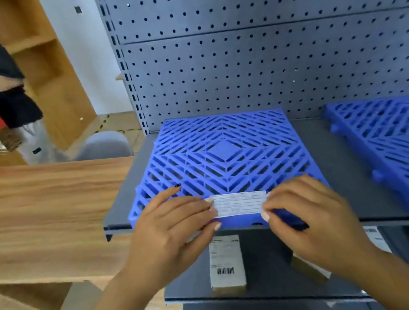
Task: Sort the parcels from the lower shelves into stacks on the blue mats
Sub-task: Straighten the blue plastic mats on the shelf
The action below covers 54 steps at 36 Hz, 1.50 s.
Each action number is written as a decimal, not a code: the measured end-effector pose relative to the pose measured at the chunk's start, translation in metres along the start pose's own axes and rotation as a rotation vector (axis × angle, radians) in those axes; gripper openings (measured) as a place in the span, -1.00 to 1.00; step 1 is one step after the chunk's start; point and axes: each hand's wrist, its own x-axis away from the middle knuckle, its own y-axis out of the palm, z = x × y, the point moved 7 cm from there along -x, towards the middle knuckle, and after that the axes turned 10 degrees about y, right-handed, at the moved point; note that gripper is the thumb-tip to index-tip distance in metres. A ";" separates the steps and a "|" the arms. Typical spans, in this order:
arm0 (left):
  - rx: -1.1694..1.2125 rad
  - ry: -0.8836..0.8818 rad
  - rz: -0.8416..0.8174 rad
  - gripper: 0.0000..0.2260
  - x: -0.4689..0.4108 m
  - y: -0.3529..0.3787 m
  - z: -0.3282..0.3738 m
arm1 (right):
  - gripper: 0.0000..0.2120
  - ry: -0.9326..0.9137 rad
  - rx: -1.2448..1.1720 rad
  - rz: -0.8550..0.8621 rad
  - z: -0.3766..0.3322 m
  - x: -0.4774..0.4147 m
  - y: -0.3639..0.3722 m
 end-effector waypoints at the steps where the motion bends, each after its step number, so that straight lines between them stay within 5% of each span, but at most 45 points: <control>1: 0.003 0.009 0.004 -0.85 0.001 0.000 -0.001 | -0.90 -0.002 0.002 0.015 0.000 0.001 0.000; 34: 0.024 -0.002 -0.034 -0.77 -0.023 -0.009 0.007 | -0.77 -0.026 0.007 0.152 -0.001 0.006 -0.025; 45: 0.027 0.217 -0.012 -0.72 -0.114 0.031 0.104 | -0.68 -0.051 0.083 0.155 0.049 0.046 -0.134; 54: 0.132 0.365 0.077 -0.71 -0.212 0.109 0.249 | -0.64 0.045 0.385 0.099 0.139 0.144 -0.279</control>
